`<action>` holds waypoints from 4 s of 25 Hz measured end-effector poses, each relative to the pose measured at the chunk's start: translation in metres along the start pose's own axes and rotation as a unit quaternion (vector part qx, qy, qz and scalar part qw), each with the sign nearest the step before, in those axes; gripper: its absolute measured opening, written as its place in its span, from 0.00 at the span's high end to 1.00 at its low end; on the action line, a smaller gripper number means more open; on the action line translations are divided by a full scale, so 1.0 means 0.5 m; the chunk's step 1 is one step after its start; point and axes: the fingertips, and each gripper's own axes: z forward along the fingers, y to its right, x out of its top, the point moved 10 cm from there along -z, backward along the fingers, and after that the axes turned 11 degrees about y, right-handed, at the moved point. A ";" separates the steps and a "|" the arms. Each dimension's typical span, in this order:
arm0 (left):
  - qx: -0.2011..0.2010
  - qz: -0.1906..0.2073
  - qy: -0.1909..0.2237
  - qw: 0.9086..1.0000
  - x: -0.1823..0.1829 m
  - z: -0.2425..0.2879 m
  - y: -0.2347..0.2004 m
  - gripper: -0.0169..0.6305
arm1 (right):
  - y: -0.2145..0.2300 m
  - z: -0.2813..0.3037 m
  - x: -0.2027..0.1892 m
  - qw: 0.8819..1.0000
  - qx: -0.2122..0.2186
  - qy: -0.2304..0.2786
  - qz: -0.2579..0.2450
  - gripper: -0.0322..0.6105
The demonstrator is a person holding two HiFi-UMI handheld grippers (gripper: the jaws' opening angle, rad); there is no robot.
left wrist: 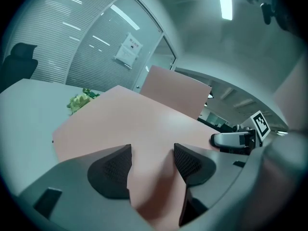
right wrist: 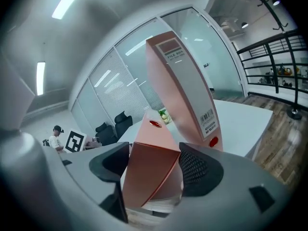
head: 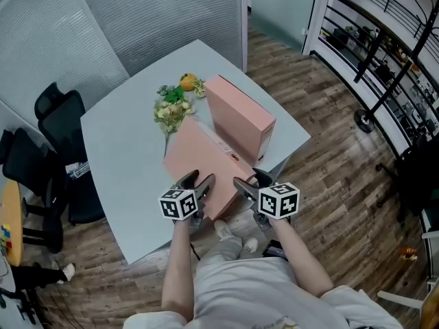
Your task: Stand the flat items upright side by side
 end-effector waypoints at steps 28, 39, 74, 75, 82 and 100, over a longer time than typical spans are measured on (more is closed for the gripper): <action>-0.010 -0.117 0.065 0.991 -0.014 -0.016 0.002 0.55 | -0.083 -0.028 0.059 0.990 0.012 0.011 -0.141 0.46; -0.014 -0.183 0.097 0.978 -0.033 -0.027 -0.015 0.55 | -0.120 -0.032 0.060 0.983 0.037 0.009 -0.178 0.47; -0.017 -0.241 0.112 0.964 -0.059 -0.038 -0.011 0.55 | -0.165 -0.040 0.061 0.960 0.077 -0.004 -0.269 0.49; -0.019 -0.239 0.111 0.965 -0.057 -0.039 -0.011 0.55 | -0.165 -0.041 0.063 0.961 0.077 -0.001 -0.267 0.49; -0.020 -0.232 0.115 0.966 -0.047 -0.049 -0.012 0.55 | -0.164 -0.047 0.079 0.964 0.077 0.005 -0.253 0.49; -0.014 -0.200 0.141 0.969 0.019 -0.094 -0.036 0.55 | -0.189 -0.034 0.169 0.964 0.079 -0.004 -0.253 0.49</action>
